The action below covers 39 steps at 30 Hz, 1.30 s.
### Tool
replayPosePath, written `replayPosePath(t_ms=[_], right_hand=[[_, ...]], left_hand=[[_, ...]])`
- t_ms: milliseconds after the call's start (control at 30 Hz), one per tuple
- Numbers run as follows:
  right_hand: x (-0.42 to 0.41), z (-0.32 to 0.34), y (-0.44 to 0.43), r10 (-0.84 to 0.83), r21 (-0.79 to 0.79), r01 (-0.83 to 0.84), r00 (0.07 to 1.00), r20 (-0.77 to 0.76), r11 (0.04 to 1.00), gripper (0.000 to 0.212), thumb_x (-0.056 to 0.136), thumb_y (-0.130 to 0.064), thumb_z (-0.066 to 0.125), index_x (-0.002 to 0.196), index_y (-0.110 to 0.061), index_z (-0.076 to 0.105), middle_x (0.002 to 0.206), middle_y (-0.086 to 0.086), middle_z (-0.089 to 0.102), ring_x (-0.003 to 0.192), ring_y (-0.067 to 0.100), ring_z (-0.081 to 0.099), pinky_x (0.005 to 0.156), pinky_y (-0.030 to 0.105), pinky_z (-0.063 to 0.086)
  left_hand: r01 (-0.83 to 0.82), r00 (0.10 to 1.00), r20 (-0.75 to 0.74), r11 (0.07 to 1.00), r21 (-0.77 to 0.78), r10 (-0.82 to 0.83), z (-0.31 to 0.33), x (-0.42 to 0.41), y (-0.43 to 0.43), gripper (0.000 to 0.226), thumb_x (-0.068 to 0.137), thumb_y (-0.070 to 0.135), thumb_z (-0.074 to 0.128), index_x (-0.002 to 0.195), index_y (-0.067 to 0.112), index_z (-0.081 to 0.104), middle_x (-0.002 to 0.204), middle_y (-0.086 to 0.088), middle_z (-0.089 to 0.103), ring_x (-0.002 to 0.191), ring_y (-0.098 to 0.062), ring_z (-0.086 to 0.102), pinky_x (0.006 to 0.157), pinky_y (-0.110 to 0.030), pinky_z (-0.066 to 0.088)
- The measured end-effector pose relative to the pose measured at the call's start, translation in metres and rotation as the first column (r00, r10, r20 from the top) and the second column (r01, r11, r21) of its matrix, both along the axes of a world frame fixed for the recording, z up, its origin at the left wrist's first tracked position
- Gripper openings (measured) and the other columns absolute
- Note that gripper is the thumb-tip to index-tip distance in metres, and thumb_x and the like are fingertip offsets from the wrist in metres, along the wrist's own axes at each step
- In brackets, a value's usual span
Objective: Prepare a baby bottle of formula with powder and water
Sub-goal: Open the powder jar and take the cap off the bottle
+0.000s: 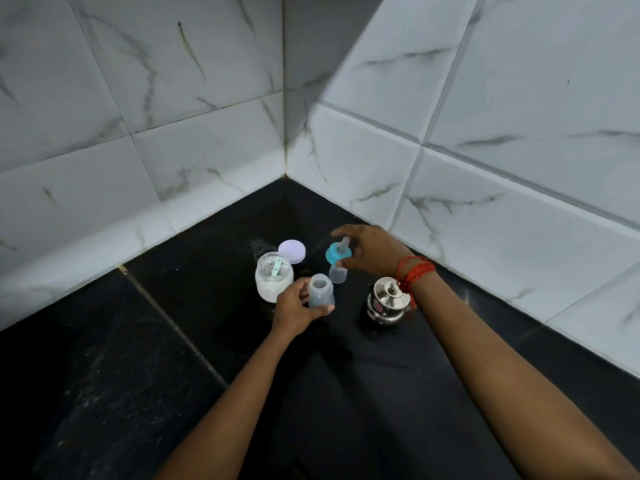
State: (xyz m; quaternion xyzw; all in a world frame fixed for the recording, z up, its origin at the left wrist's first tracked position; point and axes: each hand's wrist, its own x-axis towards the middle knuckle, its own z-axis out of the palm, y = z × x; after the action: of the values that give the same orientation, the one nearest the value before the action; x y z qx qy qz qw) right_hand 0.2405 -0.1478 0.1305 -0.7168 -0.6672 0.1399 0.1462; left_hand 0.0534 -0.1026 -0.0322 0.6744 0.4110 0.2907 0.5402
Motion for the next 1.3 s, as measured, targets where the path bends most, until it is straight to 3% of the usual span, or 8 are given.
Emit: replayPosePath(t_ms=[200,333,500,700,967,1033,1133,1300], right_hand=[[0.012,-0.044,0.033,-0.114,-0.092,0.119,0.992,0.054,0.989,0.050,0.079,-0.028,0.076,0.126,-0.023,0.060,0.121,0.003,0.064,0.103,0.021,0.063,0.090,0.037,0.055],[0.016,-0.076,0.061,-0.091,-0.143,0.106,0.990,0.112,0.984,0.050,0.085,-0.028,0.071,0.133,-0.021,0.056,0.128,0.006,0.061,0.119,0.025,0.051,0.097,0.041,0.051],[0.000,-0.121,0.096,-0.005,-0.198,0.045,0.980,0.199,0.979,0.049,0.087,-0.032,0.069,0.132,-0.022,0.056,0.126,0.008,0.062,0.121,0.028,0.047,0.096,0.040,0.046],[0.008,-0.133,0.113,-0.015,-0.222,0.077,0.963,0.270,0.972,0.049,0.084,-0.033,0.072,0.130,-0.023,0.057,0.124,0.009,0.065,0.123,0.027,0.046,0.096,0.038,0.043],[0.003,-0.147,0.104,0.015,-0.259,0.080,0.939,0.343,0.963,0.061,0.083,-0.043,0.073,0.138,-0.028,0.052,0.129,0.006,0.064,0.127,0.027,0.043,0.100,0.041,0.039],[0.002,-0.142,0.102,-0.012,-0.221,0.089,0.945,0.328,0.971,0.065,0.083,-0.048,0.071,0.141,-0.028,0.050,0.133,0.005,0.061,0.128,0.028,0.042,0.102,0.043,0.038],[0.000,-0.130,0.100,-0.113,-0.096,0.134,0.973,0.201,0.986,0.052,0.088,-0.047,0.065,0.134,-0.025,0.057,0.130,0.005,0.062,0.127,0.029,0.045,0.102,0.044,0.040],[-0.016,-0.109,0.094,-0.181,0.039,0.185,0.980,-0.080,0.982,0.030,0.089,-0.033,0.067,0.116,-0.018,0.069,0.110,0.001,0.072,0.115,0.028,0.053,0.094,0.044,0.050]], left_hand=[[0.034,0.999,-0.033,0.999,-0.009,-0.035,-0.028,0.010,0.006,0.058,0.069,0.009,0.096,0.117,0.020,0.067,0.115,0.008,0.073,0.107,0.000,0.068,0.088,-0.012,0.055],[0.043,0.998,-0.041,0.999,-0.024,-0.044,-0.037,0.010,0.011,0.058,0.069,0.007,0.096,0.118,0.018,0.068,0.115,0.006,0.074,0.105,0.006,0.069,0.089,-0.011,0.053],[0.031,0.998,-0.050,0.999,-0.013,-0.032,-0.048,-0.001,0.011,0.057,0.068,0.005,0.097,0.110,0.029,0.066,0.110,0.016,0.072,0.102,0.012,0.068,0.088,-0.009,0.052],[0.074,0.996,-0.046,0.997,0.011,-0.074,-0.045,0.009,0.017,0.056,0.067,0.003,0.096,0.114,0.014,0.068,0.109,0.010,0.073,0.100,0.013,0.067,0.088,-0.009,0.051],[0.078,0.997,-0.030,0.995,0.060,-0.077,-0.049,0.009,0.015,0.057,0.067,0.005,0.096,0.115,0.018,0.068,0.111,0.013,0.073,0.103,0.010,0.067,0.089,-0.010,0.051],[0.051,0.998,-0.026,0.996,0.079,-0.049,-0.050,0.007,0.013,0.062,0.066,0.010,0.098,0.119,0.016,0.068,0.116,0.011,0.074,0.108,0.004,0.068,0.093,-0.013,0.052],[-0.004,0.999,-0.034,0.995,0.099,0.008,-0.055,0.002,0.008,0.065,0.064,0.017,0.100,0.121,0.016,0.069,0.121,0.008,0.074,0.114,-0.003,0.068,0.098,-0.019,0.054],[-0.145,0.988,-0.040,0.982,0.122,0.151,-0.051,-0.015,0.001,0.045,0.072,0.022,0.097,0.110,0.014,0.074,0.111,0.009,0.075,0.105,-0.002,0.069,0.092,-0.019,0.056]])
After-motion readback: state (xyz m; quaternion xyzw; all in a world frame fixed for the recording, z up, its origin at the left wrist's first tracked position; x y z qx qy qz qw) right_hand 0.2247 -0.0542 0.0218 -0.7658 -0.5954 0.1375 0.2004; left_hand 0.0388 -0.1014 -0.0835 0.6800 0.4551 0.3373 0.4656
